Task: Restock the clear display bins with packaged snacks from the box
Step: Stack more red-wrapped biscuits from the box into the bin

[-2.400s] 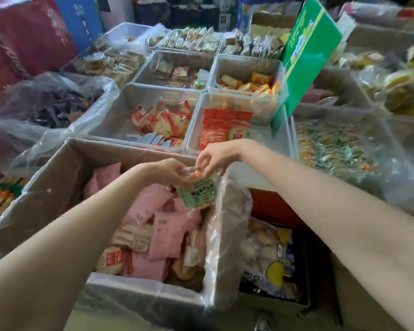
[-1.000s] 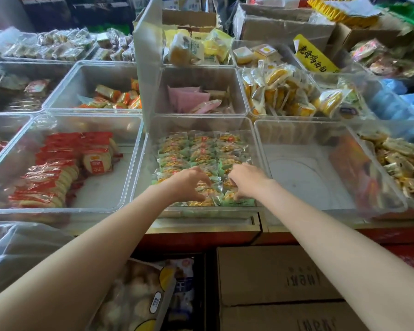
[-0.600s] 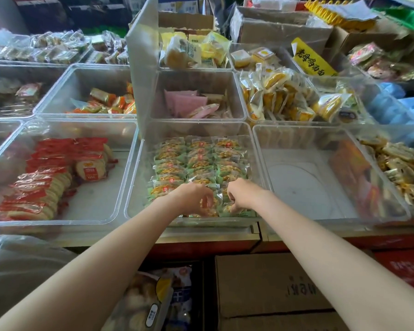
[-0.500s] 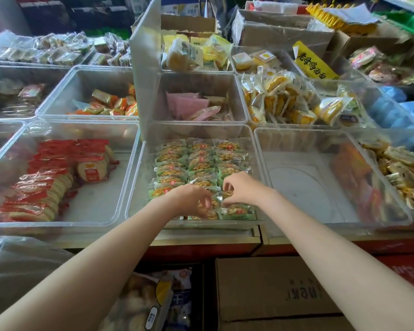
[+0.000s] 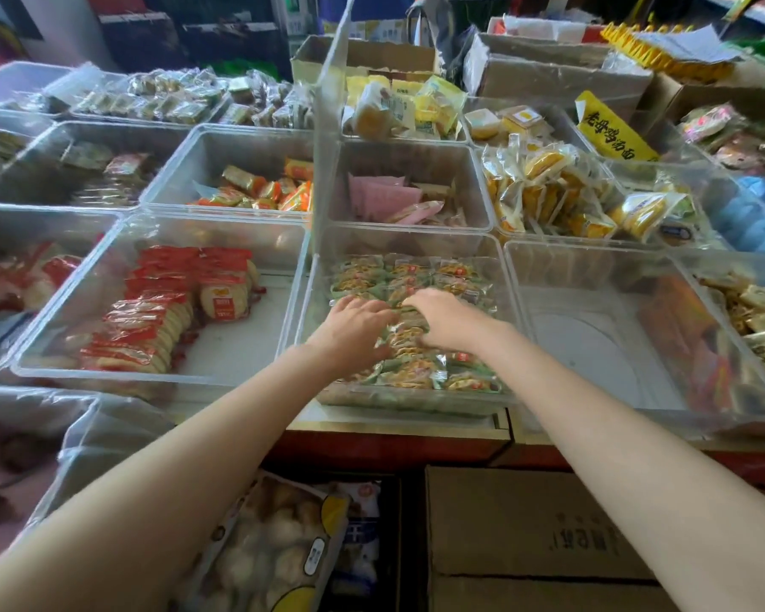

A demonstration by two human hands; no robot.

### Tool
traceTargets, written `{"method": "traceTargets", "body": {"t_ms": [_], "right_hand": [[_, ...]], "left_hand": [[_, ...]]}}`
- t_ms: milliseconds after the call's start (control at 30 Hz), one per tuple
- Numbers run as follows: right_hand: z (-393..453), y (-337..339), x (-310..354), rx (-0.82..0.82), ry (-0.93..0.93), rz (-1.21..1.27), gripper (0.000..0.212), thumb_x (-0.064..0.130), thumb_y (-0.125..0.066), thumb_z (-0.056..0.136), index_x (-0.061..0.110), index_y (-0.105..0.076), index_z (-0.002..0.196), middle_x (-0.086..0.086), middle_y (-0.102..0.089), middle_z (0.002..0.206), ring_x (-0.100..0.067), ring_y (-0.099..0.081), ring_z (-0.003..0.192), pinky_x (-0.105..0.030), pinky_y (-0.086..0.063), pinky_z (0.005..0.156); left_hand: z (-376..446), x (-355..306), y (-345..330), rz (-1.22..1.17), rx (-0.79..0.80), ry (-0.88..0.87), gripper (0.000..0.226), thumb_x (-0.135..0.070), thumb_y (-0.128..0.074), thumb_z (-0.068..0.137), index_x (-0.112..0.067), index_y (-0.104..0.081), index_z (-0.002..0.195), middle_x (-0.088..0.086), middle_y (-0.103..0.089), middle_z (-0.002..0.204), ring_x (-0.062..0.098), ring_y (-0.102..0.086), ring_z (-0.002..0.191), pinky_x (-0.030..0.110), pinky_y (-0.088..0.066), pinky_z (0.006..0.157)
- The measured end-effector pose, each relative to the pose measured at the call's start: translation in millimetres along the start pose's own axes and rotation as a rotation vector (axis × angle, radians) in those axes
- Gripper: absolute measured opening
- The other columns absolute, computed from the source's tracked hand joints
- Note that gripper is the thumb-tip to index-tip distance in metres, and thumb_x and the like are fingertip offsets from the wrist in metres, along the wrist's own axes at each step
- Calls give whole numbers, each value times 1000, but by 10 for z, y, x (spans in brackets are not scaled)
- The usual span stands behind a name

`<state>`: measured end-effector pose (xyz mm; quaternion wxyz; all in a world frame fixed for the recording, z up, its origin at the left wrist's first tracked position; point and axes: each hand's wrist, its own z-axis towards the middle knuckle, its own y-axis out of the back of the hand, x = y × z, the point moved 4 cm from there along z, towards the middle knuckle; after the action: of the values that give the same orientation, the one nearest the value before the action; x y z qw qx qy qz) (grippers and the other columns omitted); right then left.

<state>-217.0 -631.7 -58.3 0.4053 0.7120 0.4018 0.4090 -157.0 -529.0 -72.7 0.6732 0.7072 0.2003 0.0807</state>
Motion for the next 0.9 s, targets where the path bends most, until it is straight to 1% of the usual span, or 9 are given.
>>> {"method": "traceTargets", "body": {"t_ms": [167, 233, 333, 433, 500, 600, 667, 767, 900], "right_hand": [[27, 327, 1125, -102, 149, 155, 27, 17, -60, 88, 8, -64, 114, -12, -66, 115, -24, -61, 105, -27, -45, 91], [43, 281, 1706, -90, 207, 302, 22, 14, -61, 88, 6, -65, 108, -13, -69, 106, -22, -65, 90, -28, -49, 84], [71, -6, 2626, -9, 264, 477, 19, 9, -59, 89, 1, -64, 105, -19, -69, 99, -23, -62, 77, -37, -53, 78], [140, -533, 3524, 82, 343, 480, 19, 11, -60, 88, 2, -65, 104, -22, -69, 98, -27, -65, 79, -35, -54, 75], [221, -904, 4026, 124, 372, 335, 21, 15, -61, 87, 4, -68, 105, -18, -70, 99, -27, -66, 88, -27, -50, 72], [362, -1342, 4535, 152, 320, 232, 21, 12, -59, 85, 5, -71, 101, -16, -70, 102, -26, -65, 98, -27, -49, 81], [448, -1606, 4838, 150, 295, 187, 23, 12, -58, 84, 5, -70, 102, -16, -69, 106, -28, -62, 102, -29, -48, 85], [544, -1891, 5209, 143, 303, 129, 25, 10, -55, 87, 4, -68, 107, -14, -64, 113, -29, -58, 107, -29, -45, 90], [639, -2223, 5728, 187, 511, -27, 37, 11, -51, 90, 10, -55, 126, -10, -56, 129, -26, -49, 121, -35, -40, 98]], "left_hand": [[-894, 767, 602, -100, -484, 190, 31, -6, -55, 81, -9, -63, 112, 8, -59, 119, 30, -54, 110, 38, -31, 97], [-1348, 1125, 770, -97, -575, 226, 26, -9, -53, 80, -7, -66, 101, 10, -63, 107, 32, -59, 99, 40, -38, 91], [-2086, 1697, 900, -136, -586, 253, 34, -19, -38, 76, -4, -66, 88, 13, -65, 89, 33, -64, 79, 42, -48, 76], [-2849, 2416, 784, -177, -509, 386, 31, -19, -42, 78, -6, -66, 92, 13, -65, 91, 33, -63, 81, 38, -48, 71], [-3301, 2884, 611, -185, -352, 438, 19, -15, -54, 81, -9, -67, 95, 9, -66, 96, 28, -62, 90, 31, -42, 76], [-3792, 3340, 346, -182, -90, 391, 19, -10, -60, 81, -16, -70, 97, 1, -69, 98, 22, -62, 95, 16, -35, 71], [-4092, 3583, 232, -155, 90, 378, 22, -12, -59, 83, -19, -71, 100, 1, -70, 100, 22, -63, 98, 21, -42, 81], [-4423, 4004, 101, -66, 209, 360, 28, -13, -55, 85, -20, -67, 109, 2, -66, 110, 25, -59, 106, 32, -45, 89], [-4757, 4349, -44, 100, 362, 310, 36, -12, -48, 90, -18, -52, 126, 3, -51, 125, 22, -50, 117, 29, -37, 96]]}}
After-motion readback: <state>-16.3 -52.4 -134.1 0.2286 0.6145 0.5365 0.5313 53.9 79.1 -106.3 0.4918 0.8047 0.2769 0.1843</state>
